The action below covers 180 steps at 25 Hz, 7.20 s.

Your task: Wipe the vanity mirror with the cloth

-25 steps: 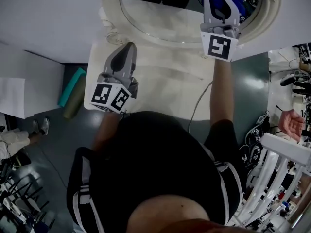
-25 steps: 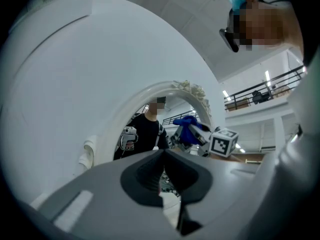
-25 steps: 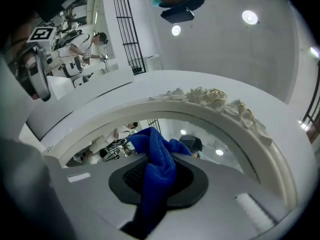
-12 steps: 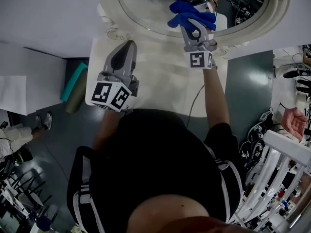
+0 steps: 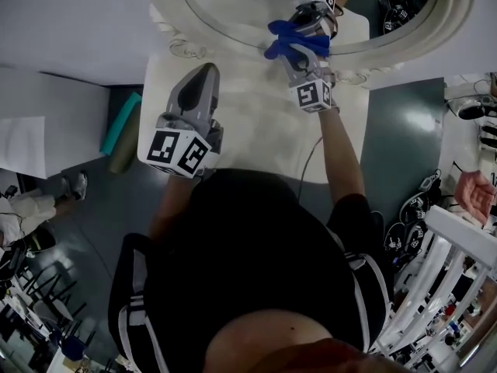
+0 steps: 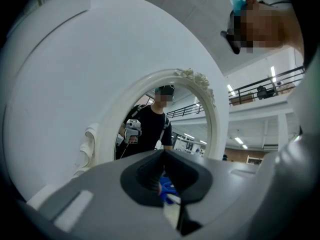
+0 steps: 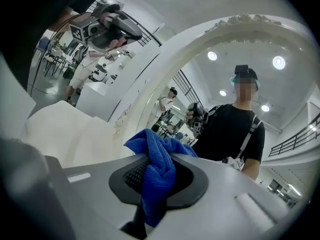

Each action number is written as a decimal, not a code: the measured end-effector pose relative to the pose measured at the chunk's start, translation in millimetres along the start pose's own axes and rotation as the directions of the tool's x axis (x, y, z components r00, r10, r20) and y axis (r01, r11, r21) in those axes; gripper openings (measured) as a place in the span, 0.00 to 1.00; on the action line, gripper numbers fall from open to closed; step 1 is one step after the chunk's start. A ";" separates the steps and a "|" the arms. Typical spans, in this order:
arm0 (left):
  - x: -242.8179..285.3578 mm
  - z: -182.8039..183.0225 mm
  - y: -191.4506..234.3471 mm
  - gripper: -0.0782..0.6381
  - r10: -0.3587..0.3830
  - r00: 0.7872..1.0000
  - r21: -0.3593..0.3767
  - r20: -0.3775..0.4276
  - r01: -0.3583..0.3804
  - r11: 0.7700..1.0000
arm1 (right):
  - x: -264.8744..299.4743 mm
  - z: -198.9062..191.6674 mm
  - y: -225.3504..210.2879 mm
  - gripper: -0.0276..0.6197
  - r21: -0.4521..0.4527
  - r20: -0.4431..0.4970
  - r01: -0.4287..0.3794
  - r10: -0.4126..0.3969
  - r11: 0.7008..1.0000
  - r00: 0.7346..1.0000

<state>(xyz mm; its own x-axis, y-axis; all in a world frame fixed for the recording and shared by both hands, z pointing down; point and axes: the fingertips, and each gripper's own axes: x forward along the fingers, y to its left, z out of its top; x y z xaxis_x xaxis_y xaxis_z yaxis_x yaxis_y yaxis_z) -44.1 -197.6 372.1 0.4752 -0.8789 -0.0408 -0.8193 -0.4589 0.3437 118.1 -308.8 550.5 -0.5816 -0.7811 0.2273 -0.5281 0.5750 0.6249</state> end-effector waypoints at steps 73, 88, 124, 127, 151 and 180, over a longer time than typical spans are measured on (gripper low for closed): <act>-37.5 1.1 -6.4 0.12 -0.034 0.999 -0.013 0.040 0.034 0.999 | -158.5 220.6 -273.4 0.12 0.118 0.284 0.604 -0.610 0.788 0.740; -10.1 -14.0 -24.4 0.12 -0.081 0.997 -0.019 0.003 0.081 0.997 | -104.7 91.9 -151.9 0.12 -0.139 0.132 0.333 -0.315 0.933 0.940; -21.5 -15.3 7.1 0.12 0.099 0.995 -0.049 0.016 -0.098 0.994 | 25.4 -51.9 53.3 0.11 0.330 -0.200 -0.263 0.339 0.907 0.919; -40.3 -7.6 28.4 0.12 0.120 0.992 -0.048 0.026 -0.119 0.992 | 54.9 -21.5 73.9 0.12 0.427 -0.131 -0.285 0.371 0.858 0.919; -71.3 14.5 14.2 0.12 -0.019 0.998 -0.032 0.068 0.022 0.999 | -48.0 211.2 -40.7 0.12 0.780 0.297 -0.049 -0.299 0.624 0.907; -58.0 2.3 -12.9 0.12 -0.099 0.994 -0.047 0.045 0.102 0.994 | -136.8 161.7 -26.0 0.12 0.800 0.075 0.220 -0.456 0.558 0.887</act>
<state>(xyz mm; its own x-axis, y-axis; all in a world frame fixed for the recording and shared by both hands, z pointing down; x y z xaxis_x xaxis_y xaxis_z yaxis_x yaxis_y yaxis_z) -61.8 -141.1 367.9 0.5395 -0.8338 -0.1166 -0.7507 -0.5391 0.3819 111.3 -177.6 382.3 -0.3208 -0.9368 -0.1395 -0.9176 0.3439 -0.1994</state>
